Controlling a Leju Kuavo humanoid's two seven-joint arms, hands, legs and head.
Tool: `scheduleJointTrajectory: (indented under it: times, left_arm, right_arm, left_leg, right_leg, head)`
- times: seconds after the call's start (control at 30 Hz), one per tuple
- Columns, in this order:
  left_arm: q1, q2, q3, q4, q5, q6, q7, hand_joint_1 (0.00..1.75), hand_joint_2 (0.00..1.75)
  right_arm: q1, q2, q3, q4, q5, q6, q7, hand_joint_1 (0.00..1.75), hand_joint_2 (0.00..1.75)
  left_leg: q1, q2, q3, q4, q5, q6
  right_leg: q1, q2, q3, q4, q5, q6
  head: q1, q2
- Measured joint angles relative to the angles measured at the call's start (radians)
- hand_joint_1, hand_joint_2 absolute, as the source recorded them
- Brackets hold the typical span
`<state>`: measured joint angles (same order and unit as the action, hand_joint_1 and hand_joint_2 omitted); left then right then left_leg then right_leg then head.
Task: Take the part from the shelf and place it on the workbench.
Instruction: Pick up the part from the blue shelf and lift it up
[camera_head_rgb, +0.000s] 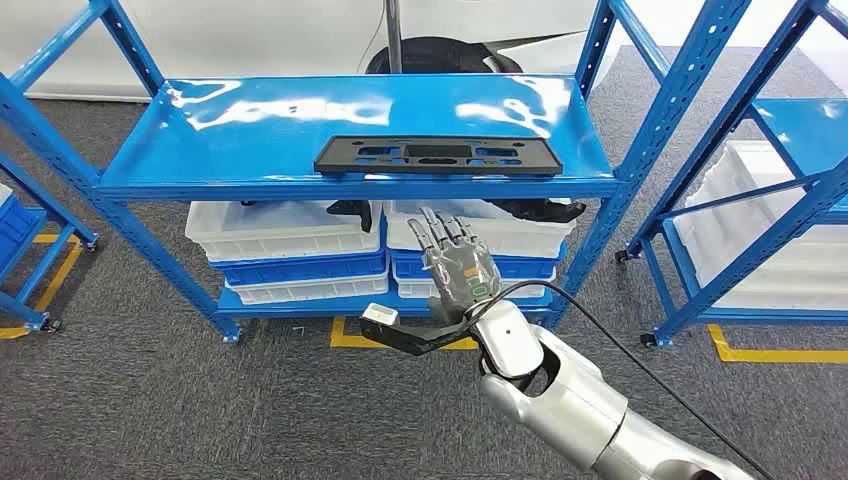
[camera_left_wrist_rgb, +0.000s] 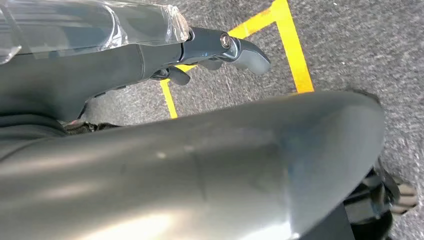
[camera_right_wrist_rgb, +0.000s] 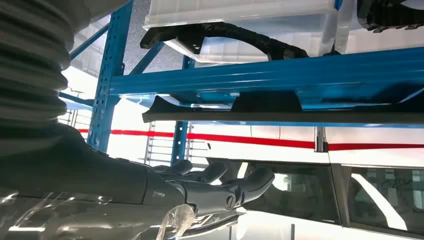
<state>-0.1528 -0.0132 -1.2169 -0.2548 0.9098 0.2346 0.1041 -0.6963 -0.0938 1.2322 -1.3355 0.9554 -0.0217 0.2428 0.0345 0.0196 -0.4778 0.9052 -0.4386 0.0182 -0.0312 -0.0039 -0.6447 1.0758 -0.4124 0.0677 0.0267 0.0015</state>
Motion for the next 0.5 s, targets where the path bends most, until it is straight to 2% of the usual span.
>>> scheduleJointTrajectory:
  times: [0.03,0.1,0.17,0.23,0.27,0.3,0.37,0.4,0.43,0.47,0.5]
  left_arm:
    - [0.0,0.0,0.0,0.0,0.0,0.0,0.0,0.0,0.0]
    - [-0.002,0.0,0.0,0.001,0.0,0.0,0.0,0.0,0.0]
    - [-0.003,0.0,0.0,0.001,-0.001,0.0,0.001,0.0,0.0]
    - [-0.004,-0.002,-0.001,0.001,-0.003,0.0,0.001,0.0,0.0]
    - [-0.005,-0.002,-0.001,0.001,-0.004,0.0,0.001,0.0,0.0]
    - [-0.005,-0.002,-0.001,0.001,-0.005,0.001,0.001,0.0,0.0]
    - [-0.004,-0.002,-0.001,0.001,-0.008,0.001,0.001,0.0,0.0]
    - [-0.002,-0.002,-0.001,0.001,-0.009,0.001,0.001,0.0,0.0]
    - [0.0,-0.002,-0.001,0.001,-0.01,0.001,0.001,0.0,0.0]
    - [0.001,-0.002,-0.001,0.001,-0.011,0.001,0.001,0.0,0.0]
    - [0.002,-0.002,-0.002,0.001,-0.012,0.001,0.001,0.0,0.0]
  right_arm:
    - [0.0,0.0,0.0,0.0,0.0,0.0,0.0,0.0,1.75]
    - [-0.001,0.0,0.001,0.001,-0.002,0.0,0.0,0.0,1.75]
    - [-0.001,0.001,0.001,0.002,-0.003,0.0,0.0,0.0,1.75]
    - [-0.002,0.001,0.0,0.004,-0.003,-0.001,0.0,0.0,1.75]
    - [-0.004,0.002,0.0,0.004,-0.003,-0.001,-0.001,0.0,1.75]
    - [-0.005,0.003,0.0,0.004,-0.003,-0.001,-0.001,0.0,1.75]
    - [-0.005,0.003,0.0,0.004,-0.003,-0.001,-0.002,0.0,1.75]
    - [-0.004,0.004,0.001,0.004,-0.003,-0.001,-0.002,0.0,1.75]
    - [-0.003,0.004,0.001,0.004,-0.003,-0.001,-0.002,0.0,1.75]
    - [-0.003,0.004,0.001,0.005,-0.003,-0.001,-0.002,0.0,1.75]
    - [-0.003,0.004,0.002,0.005,-0.003,-0.001,-0.002,0.0,1.75]
  left_leg:
    - [0.0,0.0,0.002,0.0,-0.004,-0.005]
    - [0.0,0.001,0.007,0.001,-0.011,-0.017]
    - [0.0,0.003,0.011,-0.005,-0.014,-0.03]
    - [0.005,0.005,0.014,-0.007,-0.02,-0.04]
    - [0.006,0.003,0.004,0.016,-0.034,-0.043]
    - [0.006,0.0,-0.022,0.066,-0.058,-0.045]
    - [0.005,-0.007,-0.111,0.227,-0.115,-0.046]
    - [0.005,-0.009,-0.155,0.296,-0.131,-0.046]
    - [0.004,-0.01,-0.185,0.33,-0.127,-0.047]
    - [0.004,-0.01,-0.194,0.322,-0.102,-0.047]
    - [0.005,-0.01,-0.181,0.269,-0.06,-0.046]
  right_leg:
    - [-0.001,-0.003,0.018,-0.037,0.011,0.002]
    - [0.004,-0.004,0.049,-0.105,0.027,-0.004]
    - [0.012,-0.001,0.057,-0.126,0.021,-0.019]
    - [0.012,0.004,0.062,-0.131,0.018,-0.037]
    - [0.01,0.006,0.066,-0.134,0.017,-0.046]
    - [0.008,0.007,0.071,-0.137,0.015,-0.053]
    - [0.009,0.009,0.077,-0.138,0.009,-0.063]
    - [0.01,0.011,0.08,-0.138,0.006,-0.065]
    - [0.011,0.015,0.084,-0.137,0.002,-0.066]
    - [0.011,0.018,0.089,-0.137,-0.003,-0.065]
    - [0.01,0.021,0.097,-0.137,-0.008,-0.062]
  head:
    - [0.003,0.0]
    - [0.012,0.0]
    - [0.021,0.0]
    - [0.023,0.0]
    - [0.024,0.0]
    - [0.024,0.0]
    - [0.023,0.0]
    - [0.023,0.0]
    - [0.023,0.0]
    - [0.023,0.0]
    - [0.022,0.0]
